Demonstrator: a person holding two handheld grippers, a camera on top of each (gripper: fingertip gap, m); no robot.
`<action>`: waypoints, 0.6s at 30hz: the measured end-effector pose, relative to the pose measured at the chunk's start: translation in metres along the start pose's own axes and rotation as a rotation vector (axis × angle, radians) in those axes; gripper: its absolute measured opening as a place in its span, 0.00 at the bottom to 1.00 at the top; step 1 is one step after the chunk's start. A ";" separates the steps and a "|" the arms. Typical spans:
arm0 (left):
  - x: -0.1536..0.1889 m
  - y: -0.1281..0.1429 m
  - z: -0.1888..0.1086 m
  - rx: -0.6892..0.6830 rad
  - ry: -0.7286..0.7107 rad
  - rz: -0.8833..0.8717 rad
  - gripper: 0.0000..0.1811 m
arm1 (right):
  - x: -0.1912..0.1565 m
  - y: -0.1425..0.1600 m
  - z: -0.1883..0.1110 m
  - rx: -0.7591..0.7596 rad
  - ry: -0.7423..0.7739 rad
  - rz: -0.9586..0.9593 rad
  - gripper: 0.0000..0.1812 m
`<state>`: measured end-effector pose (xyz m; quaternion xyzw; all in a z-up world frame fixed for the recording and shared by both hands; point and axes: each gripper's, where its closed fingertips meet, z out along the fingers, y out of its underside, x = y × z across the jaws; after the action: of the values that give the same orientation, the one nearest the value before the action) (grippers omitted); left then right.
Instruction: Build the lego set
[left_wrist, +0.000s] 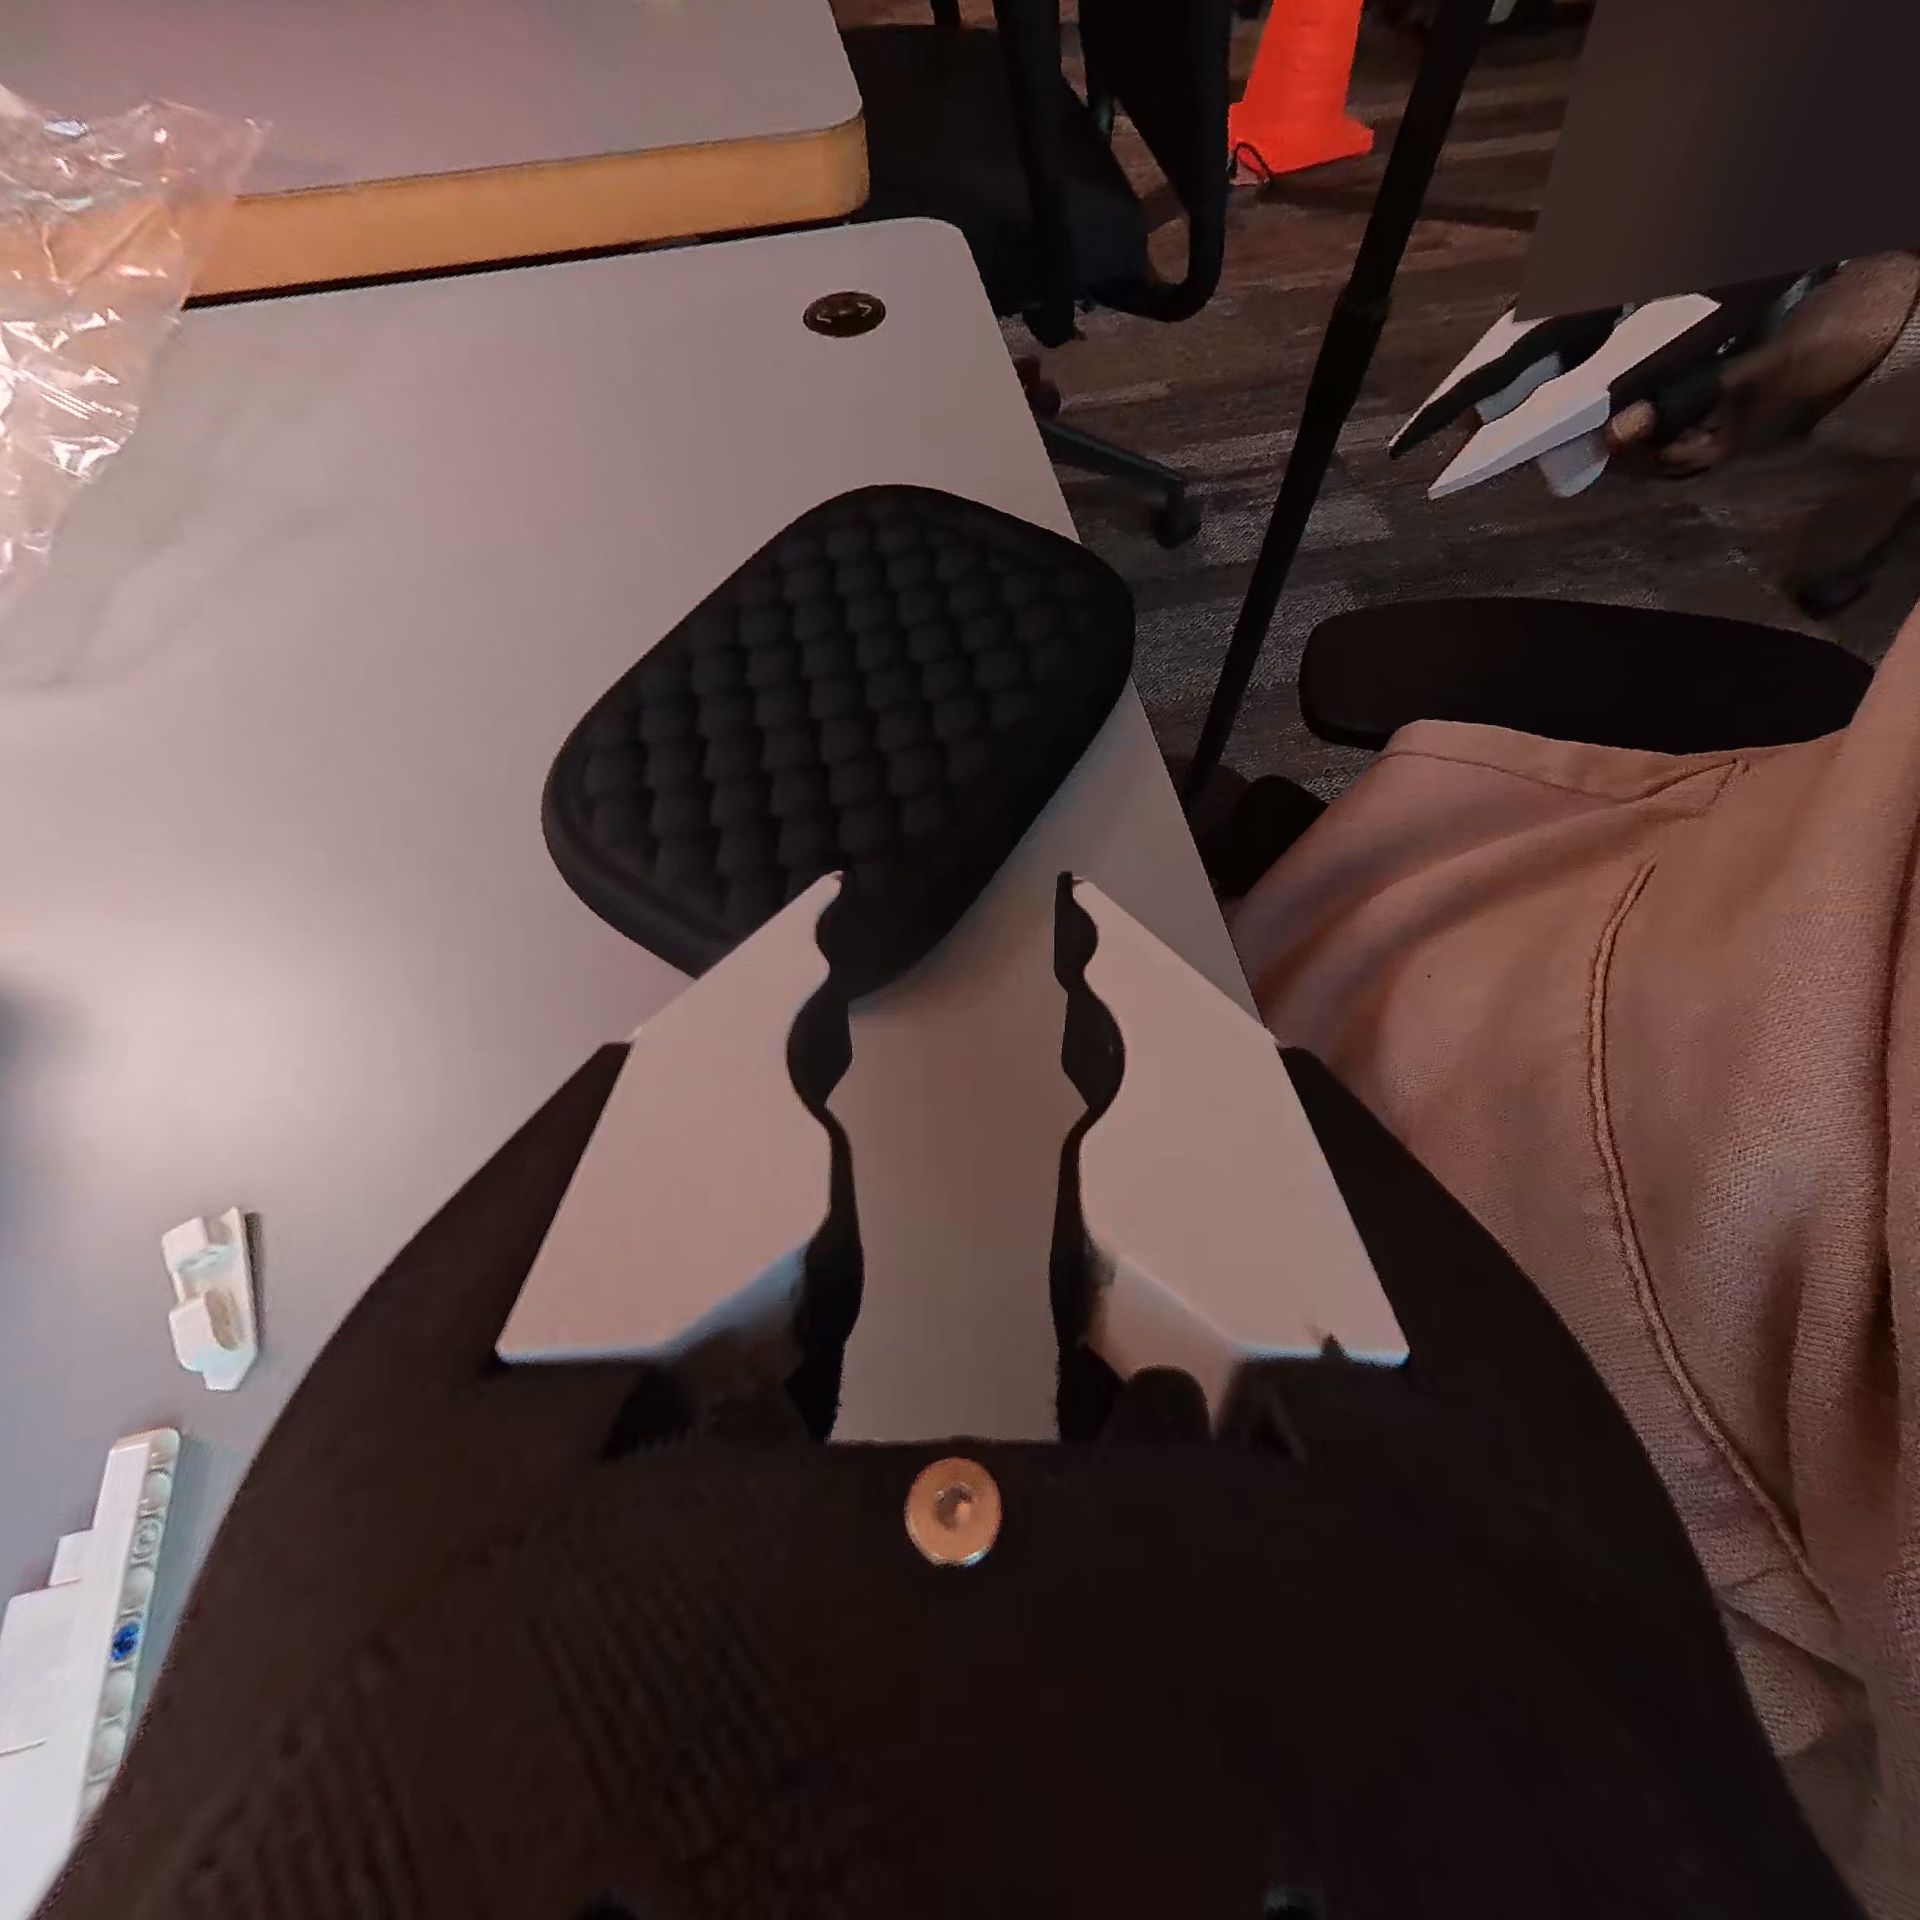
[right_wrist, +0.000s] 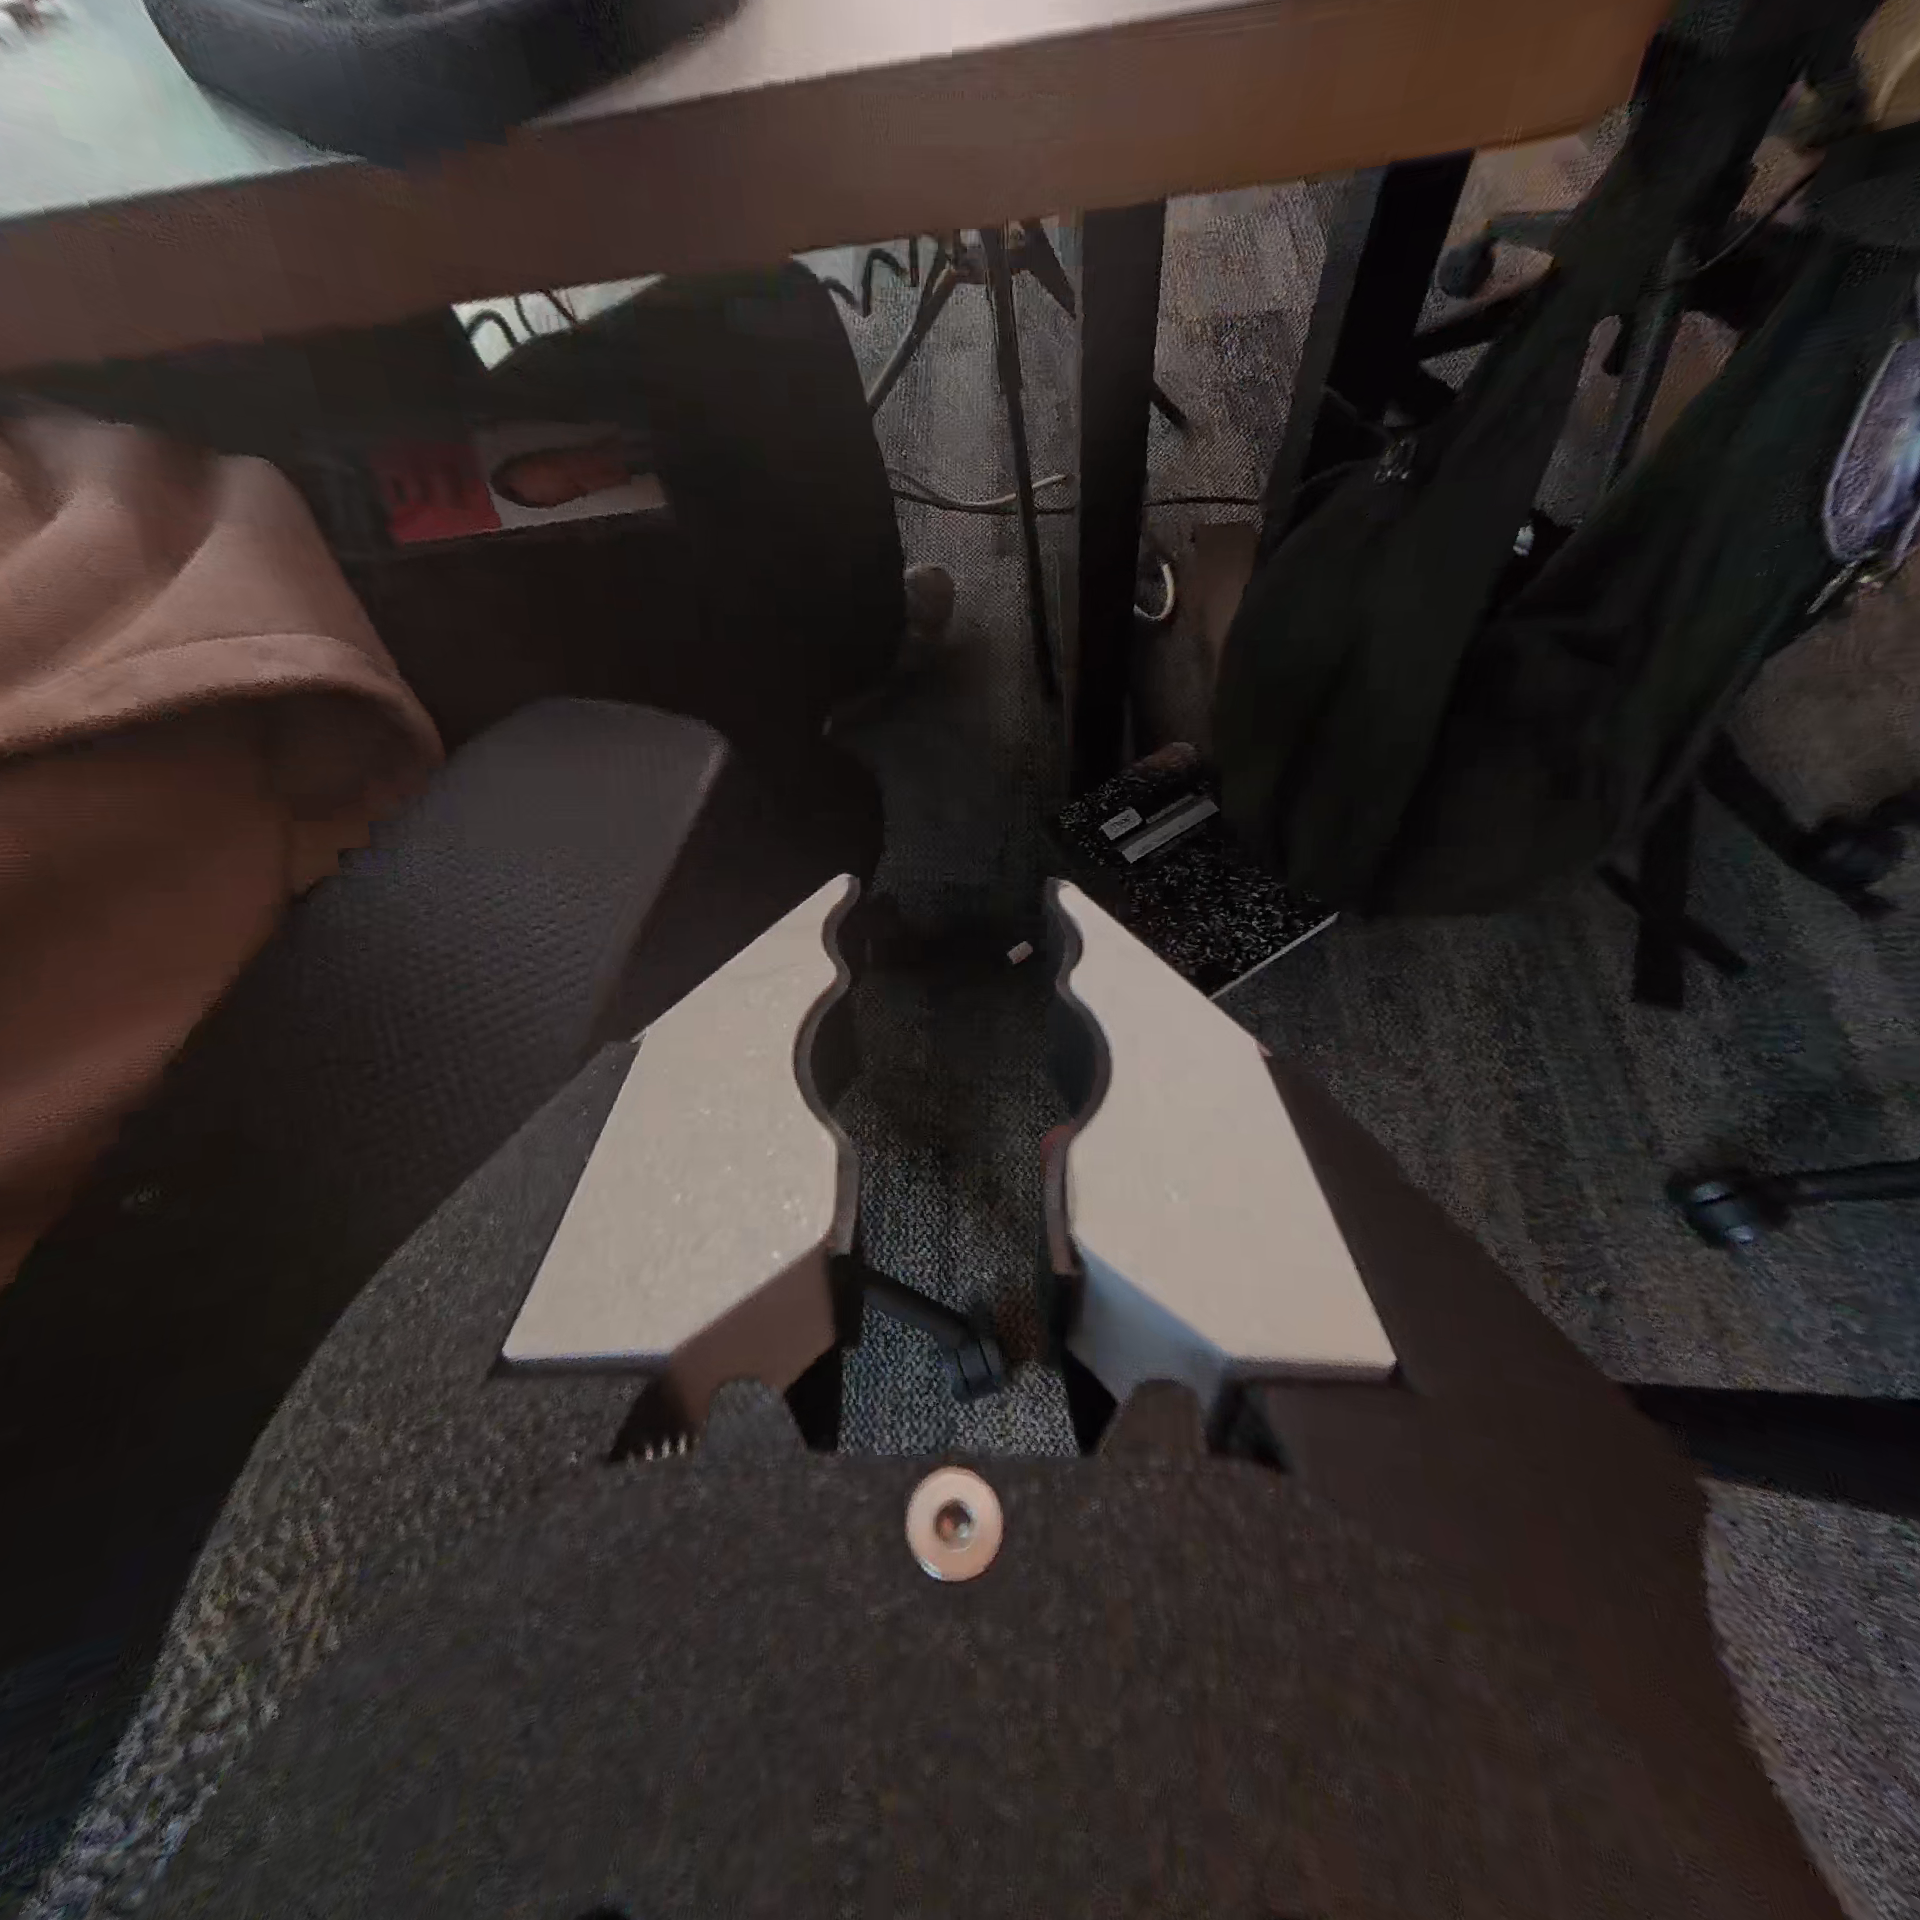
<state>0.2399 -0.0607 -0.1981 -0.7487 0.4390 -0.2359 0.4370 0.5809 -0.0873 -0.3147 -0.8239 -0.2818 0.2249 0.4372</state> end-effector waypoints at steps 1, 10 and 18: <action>0.001 0.001 0.002 -0.011 -0.011 -0.004 0.20 | 0.004 0.005 0.008 0.015 -0.008 0.026 0.17; -0.023 -0.007 0.023 -0.007 -0.085 -0.044 0.19 | 0.037 0.046 0.130 -0.006 -0.090 0.101 0.14; -0.088 -0.021 0.016 0.049 -0.345 -0.058 0.18 | 0.056 0.200 0.345 -0.224 -0.055 0.036 0.17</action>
<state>0.2172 0.0273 -0.1859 -0.7796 0.3296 -0.1271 0.5171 0.4632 0.0623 -0.6694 -0.8660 -0.3024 0.2224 0.3303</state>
